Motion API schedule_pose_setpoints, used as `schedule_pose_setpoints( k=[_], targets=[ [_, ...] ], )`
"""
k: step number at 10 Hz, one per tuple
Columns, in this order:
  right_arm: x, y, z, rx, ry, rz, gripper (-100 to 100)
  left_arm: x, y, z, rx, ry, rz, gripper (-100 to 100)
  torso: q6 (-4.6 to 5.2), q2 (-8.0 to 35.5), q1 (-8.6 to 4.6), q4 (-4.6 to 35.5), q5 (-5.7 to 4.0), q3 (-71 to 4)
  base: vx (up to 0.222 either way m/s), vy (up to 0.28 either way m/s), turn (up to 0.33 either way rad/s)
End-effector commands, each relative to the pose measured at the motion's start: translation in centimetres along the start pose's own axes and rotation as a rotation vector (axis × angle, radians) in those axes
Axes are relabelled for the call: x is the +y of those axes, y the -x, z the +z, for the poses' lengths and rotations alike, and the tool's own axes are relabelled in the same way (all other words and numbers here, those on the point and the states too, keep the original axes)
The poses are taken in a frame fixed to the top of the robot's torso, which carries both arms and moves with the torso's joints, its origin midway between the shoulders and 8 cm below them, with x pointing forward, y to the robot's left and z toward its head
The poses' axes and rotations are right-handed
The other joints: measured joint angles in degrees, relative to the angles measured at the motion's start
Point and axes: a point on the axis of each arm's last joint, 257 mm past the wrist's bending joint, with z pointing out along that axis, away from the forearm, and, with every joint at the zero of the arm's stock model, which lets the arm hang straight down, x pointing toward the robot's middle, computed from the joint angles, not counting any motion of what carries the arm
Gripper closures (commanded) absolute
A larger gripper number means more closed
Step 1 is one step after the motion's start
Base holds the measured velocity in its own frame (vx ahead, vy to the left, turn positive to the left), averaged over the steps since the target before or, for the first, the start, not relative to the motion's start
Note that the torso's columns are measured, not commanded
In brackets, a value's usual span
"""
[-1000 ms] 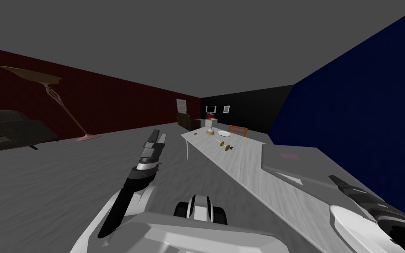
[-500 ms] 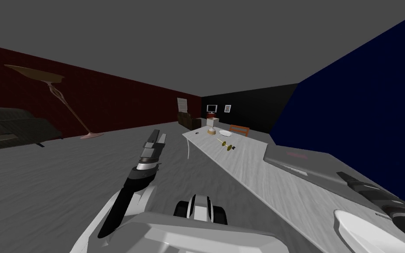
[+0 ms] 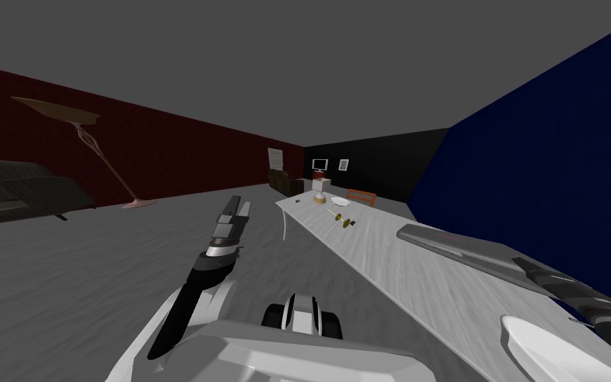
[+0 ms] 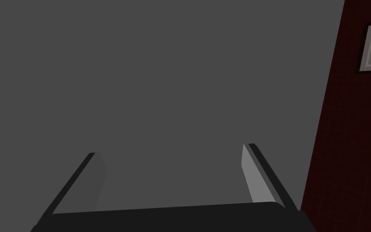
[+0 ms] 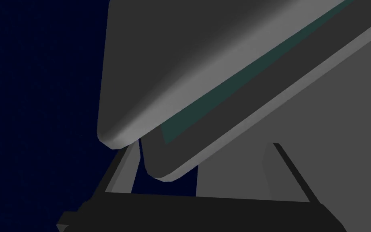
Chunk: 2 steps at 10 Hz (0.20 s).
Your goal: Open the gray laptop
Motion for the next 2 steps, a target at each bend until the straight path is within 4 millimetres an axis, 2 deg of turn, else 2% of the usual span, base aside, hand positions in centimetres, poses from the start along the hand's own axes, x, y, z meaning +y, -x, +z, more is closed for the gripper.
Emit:
schedule_pose_setpoints(
  k=[1, 2],
  targets=[
    [0.05, 0.05, 0.01, -0.001, 0.001, 0.000, 0, 0.00, 0.00, 0.00, 0.000, 0.000, 0.000, 0, -0.02, 0.0, -0.11, 0.0, -0.01, 0.0, 0.000, 0.006, -0.003],
    [0.08, 0.08, 0.02, -0.001, 0.002, 0.001, 0, 0.00, 0.00, 0.00, 0.000, 0.000, 0.000, 0, -0.05, 0.0, -0.11, 0.0, 0.03, 0.0, 0.000, 0.006, 0.003]
  ],
)
